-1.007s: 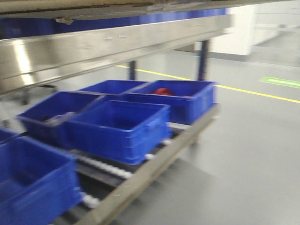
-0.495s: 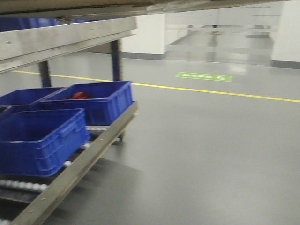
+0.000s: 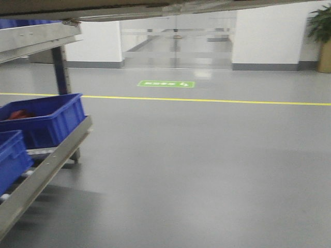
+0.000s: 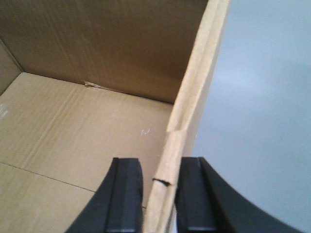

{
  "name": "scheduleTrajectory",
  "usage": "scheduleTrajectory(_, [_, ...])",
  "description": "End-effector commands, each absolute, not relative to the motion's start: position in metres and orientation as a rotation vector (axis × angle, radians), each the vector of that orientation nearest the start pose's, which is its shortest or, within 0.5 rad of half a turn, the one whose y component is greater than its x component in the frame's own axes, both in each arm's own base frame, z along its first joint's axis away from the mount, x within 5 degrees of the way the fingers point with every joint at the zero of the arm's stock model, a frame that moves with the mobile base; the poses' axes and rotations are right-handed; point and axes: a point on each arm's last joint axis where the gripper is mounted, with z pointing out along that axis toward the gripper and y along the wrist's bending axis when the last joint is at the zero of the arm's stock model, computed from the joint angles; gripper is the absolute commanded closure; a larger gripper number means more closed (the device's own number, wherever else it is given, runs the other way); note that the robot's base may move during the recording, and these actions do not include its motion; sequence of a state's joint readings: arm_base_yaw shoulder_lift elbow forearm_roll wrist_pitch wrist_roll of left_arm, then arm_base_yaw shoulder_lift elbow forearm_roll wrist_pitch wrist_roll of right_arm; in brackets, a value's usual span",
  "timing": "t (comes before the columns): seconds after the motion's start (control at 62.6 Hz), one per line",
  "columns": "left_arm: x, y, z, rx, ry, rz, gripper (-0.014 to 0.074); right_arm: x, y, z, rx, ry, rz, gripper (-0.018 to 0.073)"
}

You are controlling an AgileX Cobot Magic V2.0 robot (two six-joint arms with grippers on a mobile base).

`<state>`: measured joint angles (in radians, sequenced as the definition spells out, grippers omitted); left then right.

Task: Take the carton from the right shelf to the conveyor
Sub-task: 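Drive away from the shelf holding the carton in both grippers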

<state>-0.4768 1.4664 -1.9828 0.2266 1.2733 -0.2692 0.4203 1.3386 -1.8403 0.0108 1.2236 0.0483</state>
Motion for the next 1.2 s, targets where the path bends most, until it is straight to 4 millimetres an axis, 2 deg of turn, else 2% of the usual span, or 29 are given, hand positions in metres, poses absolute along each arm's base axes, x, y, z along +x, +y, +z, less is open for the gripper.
scheduleTrajectory(0.0, [0.2506,-0.1138,0.5181,0.205,2.163,-0.194,0.0614,0.2160,0.1045,0.5196,-0.433,2.097,0.346,0.0627])
scheduleTrajectory(1.183, [0.2507,-0.1136,0.5182,0.204,2.162,-0.192,0.0614,0.2160,0.1045,0.5196,-0.433,2.097,0.346,0.0627])
